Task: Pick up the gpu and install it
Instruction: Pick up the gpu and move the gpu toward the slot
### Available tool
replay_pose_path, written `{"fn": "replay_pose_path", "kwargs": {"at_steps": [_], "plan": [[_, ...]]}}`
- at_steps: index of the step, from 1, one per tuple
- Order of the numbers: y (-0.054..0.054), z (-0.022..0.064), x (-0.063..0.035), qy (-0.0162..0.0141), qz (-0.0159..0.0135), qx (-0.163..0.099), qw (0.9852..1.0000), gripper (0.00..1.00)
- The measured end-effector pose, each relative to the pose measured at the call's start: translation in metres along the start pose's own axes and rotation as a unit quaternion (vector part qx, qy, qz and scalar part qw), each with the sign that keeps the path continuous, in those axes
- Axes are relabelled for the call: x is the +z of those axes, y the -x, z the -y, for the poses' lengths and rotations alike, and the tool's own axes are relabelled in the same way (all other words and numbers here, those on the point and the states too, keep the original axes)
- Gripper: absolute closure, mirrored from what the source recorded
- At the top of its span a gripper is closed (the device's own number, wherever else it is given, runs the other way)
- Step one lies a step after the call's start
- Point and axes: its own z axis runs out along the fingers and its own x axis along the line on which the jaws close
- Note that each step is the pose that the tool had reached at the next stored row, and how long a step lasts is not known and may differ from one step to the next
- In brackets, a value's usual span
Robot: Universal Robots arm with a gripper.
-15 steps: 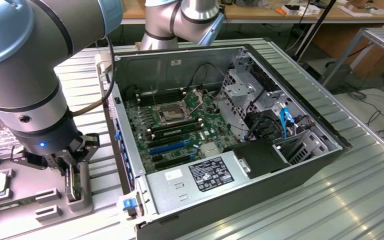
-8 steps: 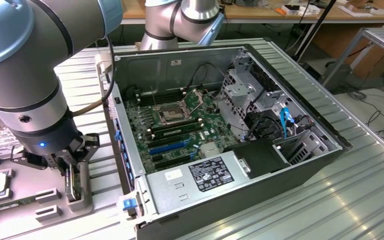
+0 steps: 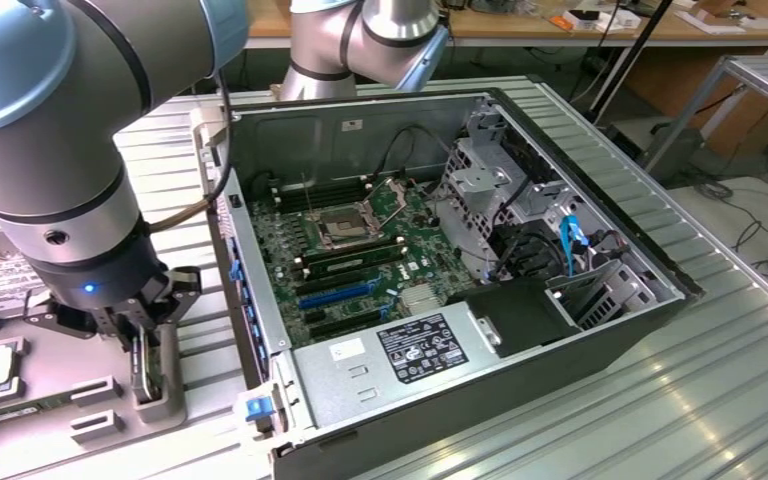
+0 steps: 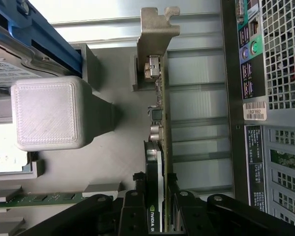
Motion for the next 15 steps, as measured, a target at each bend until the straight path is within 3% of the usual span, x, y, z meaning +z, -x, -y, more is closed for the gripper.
{"fn": "replay_pose_path", "kwargs": {"at_steps": [10,15], "plan": [[0.0021,-0.0002,-0.0005,-0.0002,-0.0001,0.0,1.0,0.73],[0.0022,-0.0006,-0.0095,0.0,-0.0002,0.0,1.0,0.73]]}}
